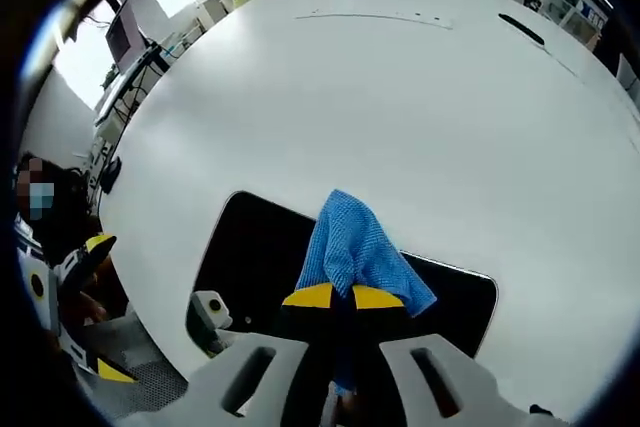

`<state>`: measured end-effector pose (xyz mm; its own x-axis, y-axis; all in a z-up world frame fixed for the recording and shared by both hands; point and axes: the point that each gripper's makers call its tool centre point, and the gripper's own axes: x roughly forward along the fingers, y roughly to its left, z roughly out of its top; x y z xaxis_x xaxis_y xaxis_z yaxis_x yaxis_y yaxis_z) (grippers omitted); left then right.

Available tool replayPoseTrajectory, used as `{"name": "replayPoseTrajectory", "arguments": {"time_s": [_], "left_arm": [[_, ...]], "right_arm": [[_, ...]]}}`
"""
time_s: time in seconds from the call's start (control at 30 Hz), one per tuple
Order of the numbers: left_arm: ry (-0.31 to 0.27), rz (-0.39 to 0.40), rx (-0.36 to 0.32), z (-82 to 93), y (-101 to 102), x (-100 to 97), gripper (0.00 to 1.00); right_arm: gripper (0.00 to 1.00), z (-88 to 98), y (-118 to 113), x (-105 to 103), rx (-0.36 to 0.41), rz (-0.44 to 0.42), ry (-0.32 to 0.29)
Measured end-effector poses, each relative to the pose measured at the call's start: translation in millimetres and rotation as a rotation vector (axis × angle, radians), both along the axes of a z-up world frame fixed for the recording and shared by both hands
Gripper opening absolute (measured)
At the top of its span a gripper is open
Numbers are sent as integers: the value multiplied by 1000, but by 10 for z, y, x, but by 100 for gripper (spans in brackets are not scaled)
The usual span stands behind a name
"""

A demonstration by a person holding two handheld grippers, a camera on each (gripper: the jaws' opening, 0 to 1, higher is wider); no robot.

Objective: Wipe the mirror surface with the cleaning cloth until all visible marks leave the cleaned area.

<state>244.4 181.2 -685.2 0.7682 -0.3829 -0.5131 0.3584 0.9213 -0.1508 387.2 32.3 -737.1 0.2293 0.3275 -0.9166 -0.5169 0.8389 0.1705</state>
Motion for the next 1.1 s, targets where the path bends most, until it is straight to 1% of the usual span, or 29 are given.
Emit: {"name": "replayPoseTrajectory", "arguments": {"time_s": [0.27,0.43,0.53,0.6,0.7,0.83,0.9,0.97,1.1], "left_arm": [[3,-10,-1,-14,-13,0,98],[1,-10,-2,-7,-17,-2,98],[-5,-8,-2,5,-13,0,98],[5,-14,-6,1,-32,-17,97],[-2,-21,-4,16,-45,-20,97],[8,-18,0,6,-41,-30,98],[20,-19,2,-9,-43,-43,99],[39,-23,-9,-29,-61,-62,99],[36,-23,3,-24,-55,-61,99]], "right_arm": [[0,-5,29,105,-12,10,2],[0,-18,25,114,-18,21,5],[0,-21,24,116,-13,13,3],[0,-21,23,115,-13,7,3],[0,-11,23,94,-15,13,-15],[0,-11,19,101,-7,22,-29],[0,-14,-11,113,-27,41,-45],[0,-18,-34,121,-21,34,-43],[0,2,-117,120,-29,24,-34]]}}
